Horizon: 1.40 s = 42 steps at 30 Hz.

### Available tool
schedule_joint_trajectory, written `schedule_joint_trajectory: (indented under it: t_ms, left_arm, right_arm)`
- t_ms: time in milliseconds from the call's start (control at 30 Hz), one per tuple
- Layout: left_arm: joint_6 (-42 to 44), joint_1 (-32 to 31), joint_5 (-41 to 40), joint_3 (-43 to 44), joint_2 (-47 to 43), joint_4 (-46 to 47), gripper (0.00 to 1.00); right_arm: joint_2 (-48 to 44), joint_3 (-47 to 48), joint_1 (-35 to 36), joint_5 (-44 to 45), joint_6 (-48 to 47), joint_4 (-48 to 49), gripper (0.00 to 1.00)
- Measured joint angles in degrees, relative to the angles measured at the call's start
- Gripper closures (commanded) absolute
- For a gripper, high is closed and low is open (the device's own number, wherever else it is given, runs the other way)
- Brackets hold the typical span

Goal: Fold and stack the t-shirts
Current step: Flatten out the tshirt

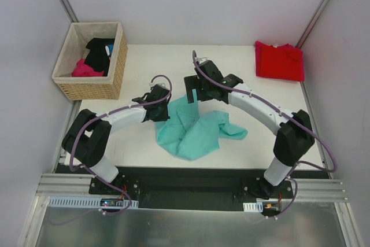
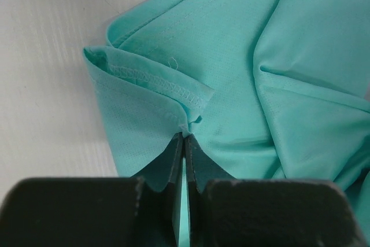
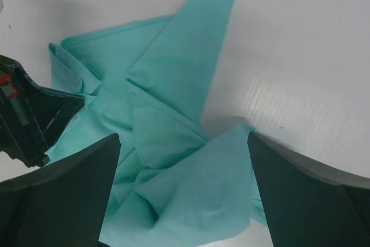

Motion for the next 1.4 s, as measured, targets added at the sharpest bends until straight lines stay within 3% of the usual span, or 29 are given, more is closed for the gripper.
schedule_joint_trajectory:
  t_ms: [233, 633, 667, 767, 800, 867, 900, 933, 1233, 1400]
  left_arm:
    - [-0.1, 0.0, -0.5, -0.7, -1.7, 0.0, 1.0]
    - [-0.1, 0.0, -1.0, -1.2, -2.5, 0.0, 1.0]
    - [-0.1, 0.0, -1.1, -1.3, -2.5, 0.0, 1.0]
    - [-0.1, 0.0, -1.5, -1.4, -2.6, 0.0, 1.0]
    - [-0.1, 0.0, -1.6, -1.4, -2.8, 0.0, 1.0]
    - [-0.1, 0.0, -1.7, -1.5, -3.0, 0.0, 1.0]
    - [-0.1, 0.0, -1.8, -1.6, -3.1, 0.0, 1.0]
    - [-0.1, 0.0, -1.8, -1.7, -3.2, 0.0, 1.0]
    - [1.0, 0.0, -2.3, -1.7, -11.5, -3.3, 1.0]
    - [4.2, 0.0, -4.7, 7.5, -19.8, -9.1, 1.0]
  right_arm:
    - [7.8, 0.6, 1.5, -4.0, -0.2, 1.2, 0.03]
    - [8.6, -9.6, 1.6, -5.1, 0.7, 4.8, 0.01]
    - [8.6, -10.3, 1.6, -5.1, 0.8, 5.0, 0.04]
    - [8.6, -12.7, 1.6, -5.1, 1.1, 6.2, 0.33]
    - [8.6, -13.4, 1.6, -5.1, 1.4, 6.7, 0.53]
    - [8.5, -14.5, 1.6, -5.1, 1.7, 7.2, 0.72]
    - [8.5, -14.8, 1.6, -5.0, 2.1, 7.2, 0.94]
    - [8.5, -15.0, 1.6, -4.9, 2.1, 7.4, 0.99]
    - [1.9, -8.9, 3.9, 3.2, 0.3, 1.2, 0.99]
    - [-6.9, 2.4, 4.3, 6.9, -2.5, -1.8, 0.99]
